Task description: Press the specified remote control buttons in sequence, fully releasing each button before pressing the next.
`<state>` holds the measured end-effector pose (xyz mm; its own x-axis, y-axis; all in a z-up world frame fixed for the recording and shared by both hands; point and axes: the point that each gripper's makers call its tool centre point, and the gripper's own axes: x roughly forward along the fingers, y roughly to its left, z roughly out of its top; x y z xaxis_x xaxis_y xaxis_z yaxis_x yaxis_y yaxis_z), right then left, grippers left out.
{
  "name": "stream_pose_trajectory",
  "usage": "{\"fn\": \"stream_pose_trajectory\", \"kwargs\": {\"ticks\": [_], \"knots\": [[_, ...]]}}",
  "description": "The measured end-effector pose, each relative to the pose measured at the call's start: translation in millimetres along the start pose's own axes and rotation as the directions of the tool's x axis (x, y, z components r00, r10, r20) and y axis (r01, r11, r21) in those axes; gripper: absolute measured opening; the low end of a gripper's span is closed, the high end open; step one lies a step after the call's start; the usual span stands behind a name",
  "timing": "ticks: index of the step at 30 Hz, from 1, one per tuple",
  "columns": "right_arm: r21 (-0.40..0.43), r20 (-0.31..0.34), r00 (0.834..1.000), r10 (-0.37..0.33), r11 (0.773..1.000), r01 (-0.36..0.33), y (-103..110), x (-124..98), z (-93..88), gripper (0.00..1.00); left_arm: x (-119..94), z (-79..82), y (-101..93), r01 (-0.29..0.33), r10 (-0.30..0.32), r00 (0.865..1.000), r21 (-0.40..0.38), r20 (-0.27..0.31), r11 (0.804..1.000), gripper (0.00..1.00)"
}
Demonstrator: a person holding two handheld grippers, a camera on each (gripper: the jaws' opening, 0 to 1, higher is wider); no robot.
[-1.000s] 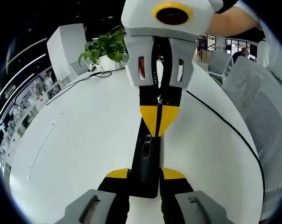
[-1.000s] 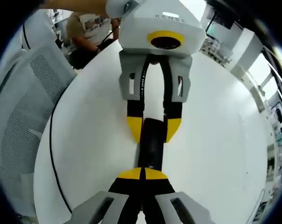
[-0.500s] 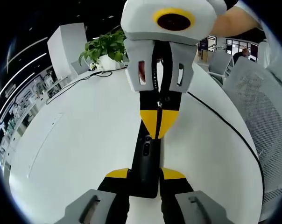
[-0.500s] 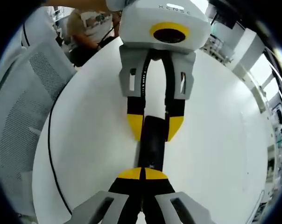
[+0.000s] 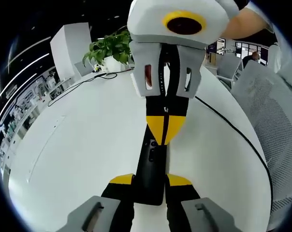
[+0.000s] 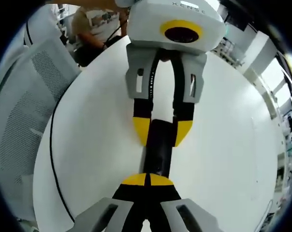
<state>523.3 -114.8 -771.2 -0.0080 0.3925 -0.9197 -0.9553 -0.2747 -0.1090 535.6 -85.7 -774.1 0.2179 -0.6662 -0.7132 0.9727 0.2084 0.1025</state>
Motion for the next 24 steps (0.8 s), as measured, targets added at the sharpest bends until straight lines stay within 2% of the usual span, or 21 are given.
{"fn": "stream_pose_trajectory", "kwargs": {"ticks": [12,18,24], "knots": [[0.001,-0.006,1.0,-0.005,1.0,0.005,-0.8,0.8,-0.7,0.0,-0.2,-0.2,-0.2,-0.003,0.003,1.0,0.002,0.001,1.0,0.23],[-0.026,-0.019,1.0,-0.02,0.999,0.019,-0.6,1.1,-0.4,0.0,-0.4,-0.2,0.1,-0.001,0.001,1.0,0.009,0.005,1.0,0.23],[0.009,0.006,1.0,-0.018,1.0,0.018,-3.0,-3.7,-1.1,0.0,-1.0,0.3,-0.4,-0.002,0.003,1.0,-0.006,0.02,1.0,0.23]]}}
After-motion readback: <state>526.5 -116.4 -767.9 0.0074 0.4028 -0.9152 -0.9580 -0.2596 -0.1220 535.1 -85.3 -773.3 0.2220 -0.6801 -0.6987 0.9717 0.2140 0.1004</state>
